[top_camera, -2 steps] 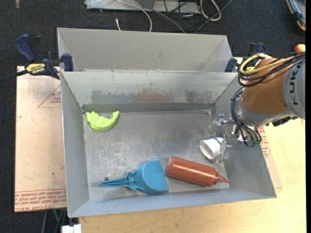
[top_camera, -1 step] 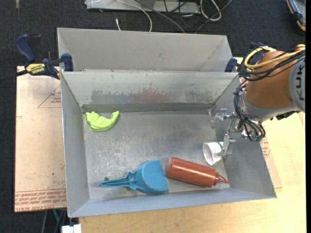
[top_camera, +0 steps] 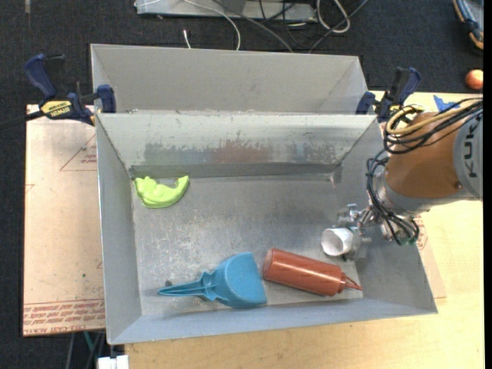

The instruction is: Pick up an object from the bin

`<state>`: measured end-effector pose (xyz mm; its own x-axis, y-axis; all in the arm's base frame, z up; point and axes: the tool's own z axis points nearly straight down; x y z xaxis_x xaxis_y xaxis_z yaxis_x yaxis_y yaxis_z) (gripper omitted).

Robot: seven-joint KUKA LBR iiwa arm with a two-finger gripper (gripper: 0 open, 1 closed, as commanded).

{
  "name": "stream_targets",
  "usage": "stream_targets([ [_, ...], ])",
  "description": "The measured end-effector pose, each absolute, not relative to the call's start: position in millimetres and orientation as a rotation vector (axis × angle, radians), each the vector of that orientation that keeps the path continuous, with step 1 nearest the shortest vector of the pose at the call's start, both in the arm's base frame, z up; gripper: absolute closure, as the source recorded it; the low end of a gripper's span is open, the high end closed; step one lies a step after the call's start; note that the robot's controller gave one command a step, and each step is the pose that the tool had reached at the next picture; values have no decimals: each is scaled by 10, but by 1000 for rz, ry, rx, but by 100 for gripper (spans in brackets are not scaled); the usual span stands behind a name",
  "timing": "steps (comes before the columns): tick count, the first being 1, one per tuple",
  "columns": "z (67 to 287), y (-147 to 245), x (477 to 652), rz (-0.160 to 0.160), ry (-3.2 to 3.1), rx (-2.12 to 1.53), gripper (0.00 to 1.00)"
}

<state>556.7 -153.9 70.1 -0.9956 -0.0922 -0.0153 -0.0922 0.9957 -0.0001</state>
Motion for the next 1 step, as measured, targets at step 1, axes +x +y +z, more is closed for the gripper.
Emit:
stream_targets([
  [1,702,-1539,5567,1,3123,-145,100],
])
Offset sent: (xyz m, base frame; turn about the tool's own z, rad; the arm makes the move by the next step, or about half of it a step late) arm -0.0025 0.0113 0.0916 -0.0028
